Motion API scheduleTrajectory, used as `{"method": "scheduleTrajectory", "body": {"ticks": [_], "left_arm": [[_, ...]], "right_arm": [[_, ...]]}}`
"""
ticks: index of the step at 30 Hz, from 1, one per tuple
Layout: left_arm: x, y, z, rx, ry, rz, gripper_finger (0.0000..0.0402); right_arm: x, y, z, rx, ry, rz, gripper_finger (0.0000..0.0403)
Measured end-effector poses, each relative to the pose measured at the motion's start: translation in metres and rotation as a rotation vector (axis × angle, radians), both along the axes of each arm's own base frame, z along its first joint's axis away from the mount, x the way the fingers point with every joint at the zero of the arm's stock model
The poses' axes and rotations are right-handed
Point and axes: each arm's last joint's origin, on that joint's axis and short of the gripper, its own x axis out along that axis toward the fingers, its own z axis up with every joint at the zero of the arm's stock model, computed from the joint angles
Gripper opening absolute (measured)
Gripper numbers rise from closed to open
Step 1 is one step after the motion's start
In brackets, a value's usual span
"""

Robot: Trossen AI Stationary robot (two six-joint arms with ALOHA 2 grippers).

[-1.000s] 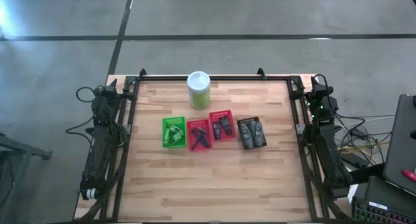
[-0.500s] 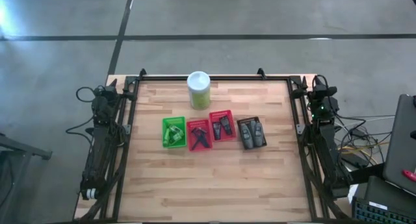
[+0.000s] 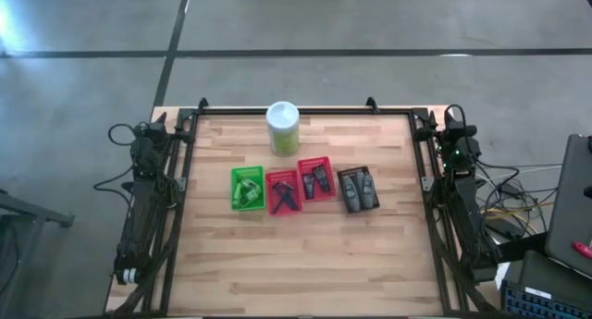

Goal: Pick & Place Travel size toiletries
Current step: Return to Home Position

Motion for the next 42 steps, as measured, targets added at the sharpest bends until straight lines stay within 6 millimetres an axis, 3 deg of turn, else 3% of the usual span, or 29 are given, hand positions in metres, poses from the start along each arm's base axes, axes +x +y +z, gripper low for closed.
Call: {"method": "scheduleTrajectory", "body": {"ticks": [42], "left_arm": [[0.0, 0.0, 0.0, 0.0, 0.0, 0.0, 0.0259]], "right_arm": [[0.0, -0.0001, 0.0, 0.0, -0.001, -0.001, 0.0353]]}}
